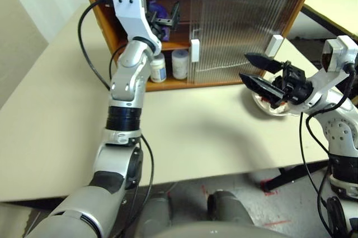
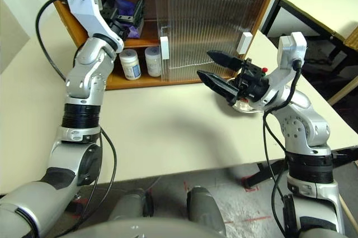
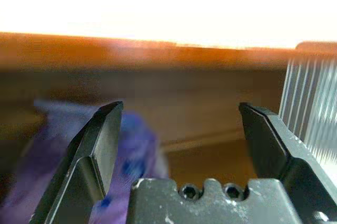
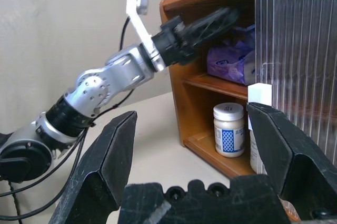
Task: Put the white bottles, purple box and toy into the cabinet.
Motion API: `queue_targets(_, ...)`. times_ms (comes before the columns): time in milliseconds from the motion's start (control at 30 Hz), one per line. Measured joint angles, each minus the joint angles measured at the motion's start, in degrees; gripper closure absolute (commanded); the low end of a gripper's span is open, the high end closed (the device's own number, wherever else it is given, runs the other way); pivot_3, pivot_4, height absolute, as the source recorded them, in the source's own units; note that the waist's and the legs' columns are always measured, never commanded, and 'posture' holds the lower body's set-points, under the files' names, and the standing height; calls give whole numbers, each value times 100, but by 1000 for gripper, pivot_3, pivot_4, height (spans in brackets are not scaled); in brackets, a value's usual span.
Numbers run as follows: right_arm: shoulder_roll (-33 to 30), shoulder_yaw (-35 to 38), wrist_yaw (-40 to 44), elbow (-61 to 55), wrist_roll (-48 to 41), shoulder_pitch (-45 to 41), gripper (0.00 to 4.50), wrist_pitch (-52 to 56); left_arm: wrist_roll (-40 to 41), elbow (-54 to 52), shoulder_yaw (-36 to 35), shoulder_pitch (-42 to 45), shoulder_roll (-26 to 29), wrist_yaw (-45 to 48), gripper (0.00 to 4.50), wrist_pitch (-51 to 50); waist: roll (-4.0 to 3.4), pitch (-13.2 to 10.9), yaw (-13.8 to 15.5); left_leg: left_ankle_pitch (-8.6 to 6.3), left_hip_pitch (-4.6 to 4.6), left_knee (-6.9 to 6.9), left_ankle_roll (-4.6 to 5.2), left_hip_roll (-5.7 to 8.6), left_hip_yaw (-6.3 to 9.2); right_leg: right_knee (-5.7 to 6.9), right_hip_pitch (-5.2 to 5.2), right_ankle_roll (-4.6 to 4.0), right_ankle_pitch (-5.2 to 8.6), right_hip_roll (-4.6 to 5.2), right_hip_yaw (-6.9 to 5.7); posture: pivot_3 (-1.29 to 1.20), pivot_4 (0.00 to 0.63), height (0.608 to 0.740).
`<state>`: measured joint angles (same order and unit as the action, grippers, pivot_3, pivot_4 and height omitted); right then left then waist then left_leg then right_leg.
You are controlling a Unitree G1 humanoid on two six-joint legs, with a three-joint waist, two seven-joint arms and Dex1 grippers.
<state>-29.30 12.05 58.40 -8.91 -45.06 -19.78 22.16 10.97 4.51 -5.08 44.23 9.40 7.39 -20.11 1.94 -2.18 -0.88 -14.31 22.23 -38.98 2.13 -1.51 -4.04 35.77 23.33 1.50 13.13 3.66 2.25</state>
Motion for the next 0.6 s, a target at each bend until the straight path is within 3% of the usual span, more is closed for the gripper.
queue_targets(67,0,-1,9,1,0,-1,0,0,2,-161,-18,-236,96,18,658,-235,0,0,17,0,0,0,0,-4,1,0,0,1,0,0,-1,7,0,740)
queue_targets(400,7,-5,13,20,0,-14,0,0,-131,-40,1,-281,44,-156,4486,-602,2,0,38,1,1,-1,0,-2,1,-3,-1,-2,-5,0,-2,3,0,740)
queue_targets(600,11,-6,9,19,1,-13,0,0,-370,595,15,48,-15,-345,4486,-387,2,0,19,1,1,-1,1,0,0,-4,0,-1,-5,-1,0,-7,0,740)
